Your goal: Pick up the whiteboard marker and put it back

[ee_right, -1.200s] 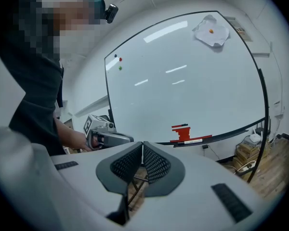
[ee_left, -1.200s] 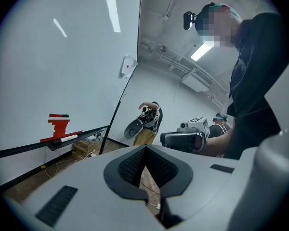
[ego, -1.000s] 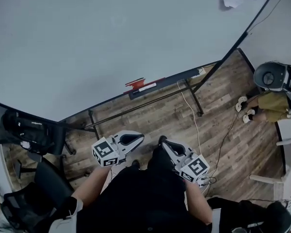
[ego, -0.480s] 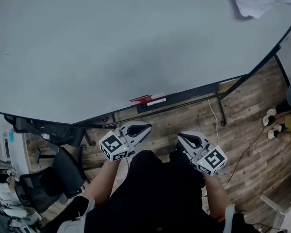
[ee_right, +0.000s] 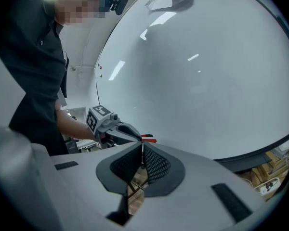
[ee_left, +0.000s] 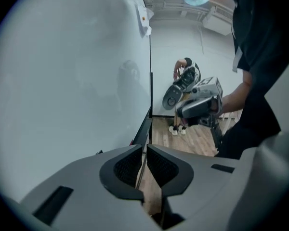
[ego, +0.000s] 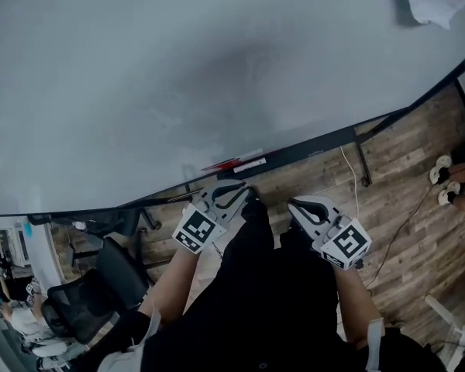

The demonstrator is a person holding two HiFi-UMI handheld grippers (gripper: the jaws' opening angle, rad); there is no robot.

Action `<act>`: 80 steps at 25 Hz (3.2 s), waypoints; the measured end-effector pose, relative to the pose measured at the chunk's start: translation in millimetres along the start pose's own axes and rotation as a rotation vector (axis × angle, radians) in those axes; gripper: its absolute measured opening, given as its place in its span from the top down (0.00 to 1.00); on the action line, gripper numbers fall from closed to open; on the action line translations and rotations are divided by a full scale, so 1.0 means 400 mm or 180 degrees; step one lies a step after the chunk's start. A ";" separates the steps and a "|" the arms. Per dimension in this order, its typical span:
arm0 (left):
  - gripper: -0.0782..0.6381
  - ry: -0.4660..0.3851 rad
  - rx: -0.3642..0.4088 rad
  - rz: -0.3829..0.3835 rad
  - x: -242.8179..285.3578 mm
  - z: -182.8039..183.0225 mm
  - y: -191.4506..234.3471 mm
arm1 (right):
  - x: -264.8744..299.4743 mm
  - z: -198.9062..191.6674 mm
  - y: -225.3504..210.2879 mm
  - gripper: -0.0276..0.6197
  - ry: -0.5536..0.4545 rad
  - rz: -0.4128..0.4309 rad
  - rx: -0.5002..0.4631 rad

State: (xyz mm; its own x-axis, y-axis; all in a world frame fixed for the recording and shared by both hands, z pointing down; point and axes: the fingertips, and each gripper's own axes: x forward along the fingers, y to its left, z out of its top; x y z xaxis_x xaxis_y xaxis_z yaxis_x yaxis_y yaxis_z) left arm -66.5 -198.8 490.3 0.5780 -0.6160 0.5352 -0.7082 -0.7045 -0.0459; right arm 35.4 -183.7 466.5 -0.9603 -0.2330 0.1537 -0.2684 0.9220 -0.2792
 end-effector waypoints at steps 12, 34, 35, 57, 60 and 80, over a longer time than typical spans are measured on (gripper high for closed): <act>0.77 0.1087 0.0953 0.0457 0.106 -0.142 0.057 | -0.002 -0.025 -0.025 0.93 0.0131 0.0000 0.0119; 0.76 0.1650 0.1072 0.0828 0.163 -0.217 0.107 | 0.002 -0.058 -0.003 0.92 0.0272 0.0087 0.0192; 0.76 0.1660 0.1077 0.0832 0.168 -0.219 0.111 | 0.003 -0.062 -0.004 0.92 0.0283 0.0094 0.0191; 0.79 0.1838 0.1131 0.0901 0.185 -0.230 0.115 | 0.000 -0.074 0.011 0.93 0.0303 0.0112 0.0145; 0.80 0.1771 0.1101 0.0862 0.183 -0.220 0.107 | -0.005 -0.075 0.011 0.92 0.0307 0.0097 0.0139; 0.80 0.0119 0.0726 0.0426 0.097 0.098 -0.056 | -0.032 0.006 -0.028 0.92 0.0128 -0.0034 -0.0077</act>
State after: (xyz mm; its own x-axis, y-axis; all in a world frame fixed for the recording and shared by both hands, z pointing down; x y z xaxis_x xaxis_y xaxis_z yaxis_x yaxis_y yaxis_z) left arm -12.4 -221.0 479.2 0.4671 -0.6985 0.5422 -0.6652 -0.6816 -0.3050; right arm 50.7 -191.8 465.3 -0.9534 -0.2306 0.1947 -0.2761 0.9268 -0.2545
